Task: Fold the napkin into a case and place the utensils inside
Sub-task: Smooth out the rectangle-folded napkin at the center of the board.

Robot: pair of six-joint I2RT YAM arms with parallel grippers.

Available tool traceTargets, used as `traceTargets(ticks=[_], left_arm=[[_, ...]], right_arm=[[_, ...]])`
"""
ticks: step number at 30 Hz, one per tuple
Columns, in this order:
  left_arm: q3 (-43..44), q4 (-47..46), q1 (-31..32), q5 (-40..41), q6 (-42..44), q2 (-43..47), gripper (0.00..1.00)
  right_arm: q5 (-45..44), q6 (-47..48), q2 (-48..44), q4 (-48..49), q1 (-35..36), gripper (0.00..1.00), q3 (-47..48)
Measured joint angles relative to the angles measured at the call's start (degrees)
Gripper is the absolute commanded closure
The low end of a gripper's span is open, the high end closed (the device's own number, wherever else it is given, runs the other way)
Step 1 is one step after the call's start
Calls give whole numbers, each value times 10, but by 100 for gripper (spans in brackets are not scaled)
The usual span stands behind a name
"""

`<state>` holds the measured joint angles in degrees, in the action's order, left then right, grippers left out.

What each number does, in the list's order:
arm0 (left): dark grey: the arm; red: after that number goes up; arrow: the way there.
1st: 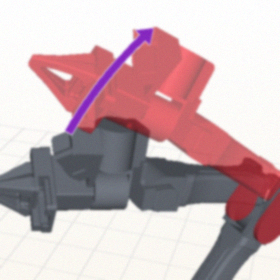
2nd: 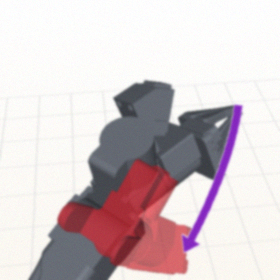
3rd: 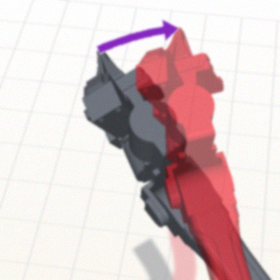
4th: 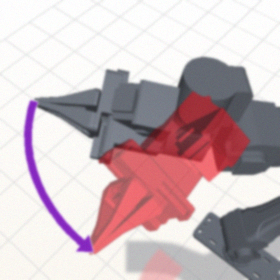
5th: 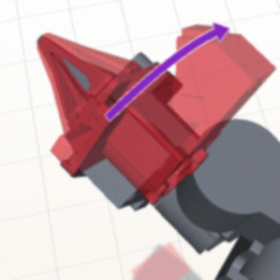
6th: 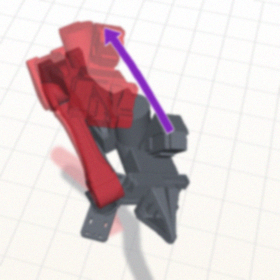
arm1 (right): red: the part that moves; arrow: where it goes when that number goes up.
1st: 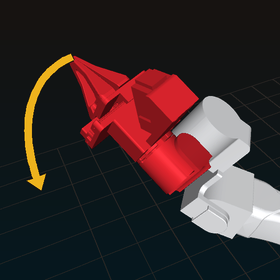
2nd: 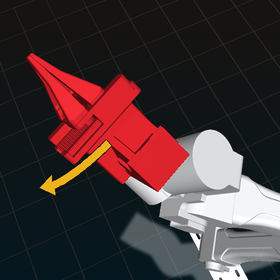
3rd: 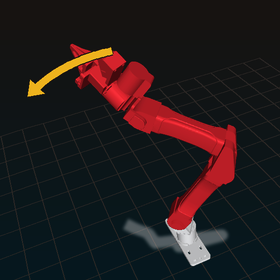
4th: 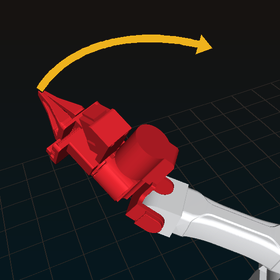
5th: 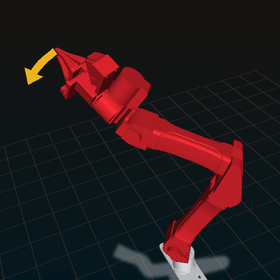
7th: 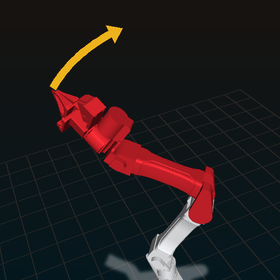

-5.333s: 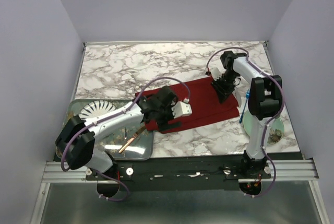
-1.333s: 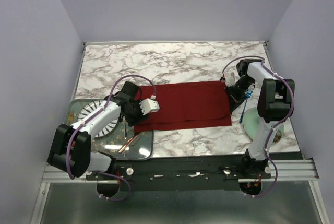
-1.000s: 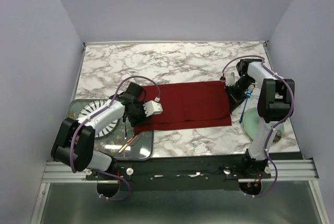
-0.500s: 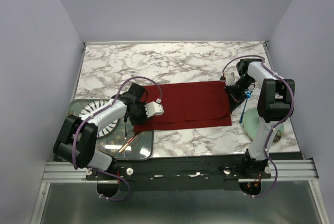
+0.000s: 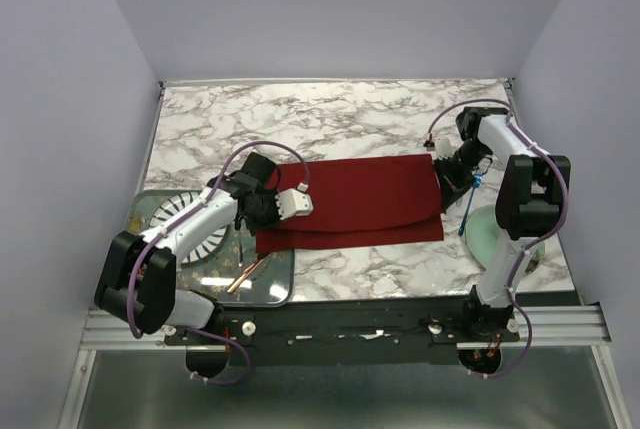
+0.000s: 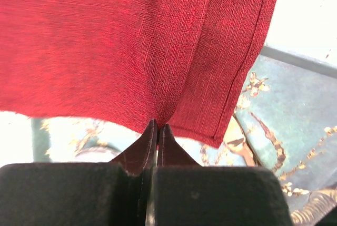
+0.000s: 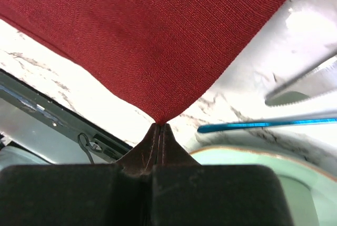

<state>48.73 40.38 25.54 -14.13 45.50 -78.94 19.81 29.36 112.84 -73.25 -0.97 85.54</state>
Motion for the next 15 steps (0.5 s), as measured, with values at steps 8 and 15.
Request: traceTargets(ticks=[8, 15], left_arm=[[32, 53, 0, 7, -7, 50, 100], [24, 81, 0, 16, -12, 90, 100]], right_arm=[[3, 0, -56, -14, 0, 99, -7], [15, -15, -66, -4, 0, 99, -85]])
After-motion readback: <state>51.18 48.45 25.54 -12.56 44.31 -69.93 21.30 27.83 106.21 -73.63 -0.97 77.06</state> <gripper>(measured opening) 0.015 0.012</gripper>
